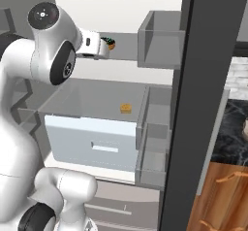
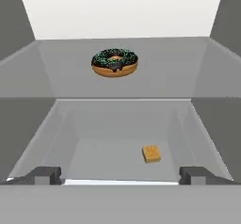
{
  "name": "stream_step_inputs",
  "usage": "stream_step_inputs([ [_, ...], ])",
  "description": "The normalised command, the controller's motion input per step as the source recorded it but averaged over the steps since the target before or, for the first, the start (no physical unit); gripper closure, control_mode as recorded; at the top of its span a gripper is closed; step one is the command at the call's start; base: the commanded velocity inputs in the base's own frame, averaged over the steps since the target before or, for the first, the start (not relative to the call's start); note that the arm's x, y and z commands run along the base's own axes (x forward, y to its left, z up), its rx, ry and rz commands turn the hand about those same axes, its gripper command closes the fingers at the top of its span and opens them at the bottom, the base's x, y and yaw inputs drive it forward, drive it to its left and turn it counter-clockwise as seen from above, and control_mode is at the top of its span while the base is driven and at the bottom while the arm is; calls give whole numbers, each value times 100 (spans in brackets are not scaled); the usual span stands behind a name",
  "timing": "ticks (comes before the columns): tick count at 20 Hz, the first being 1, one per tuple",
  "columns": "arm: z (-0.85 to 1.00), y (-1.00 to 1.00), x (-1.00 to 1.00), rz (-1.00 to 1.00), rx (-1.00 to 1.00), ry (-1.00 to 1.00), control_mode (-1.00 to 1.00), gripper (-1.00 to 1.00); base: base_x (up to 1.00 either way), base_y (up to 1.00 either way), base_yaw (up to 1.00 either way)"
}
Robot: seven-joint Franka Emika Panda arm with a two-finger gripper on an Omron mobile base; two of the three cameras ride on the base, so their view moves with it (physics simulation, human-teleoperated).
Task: Take the donut and cake from the fridge and place them on the empty tray on the dining counter.
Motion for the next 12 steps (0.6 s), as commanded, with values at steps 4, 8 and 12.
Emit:
stream_step_inputs([
  [4, 0, 7, 20, -4, 11, -22, -100, -100, 0, 0, 0],
  [8, 0, 7, 52, -6, 8, -5, -100, -100, 0, 0, 0],
  [12, 6, 0, 58, -3, 9, 0, -100, -100, 0, 0, 0],
])
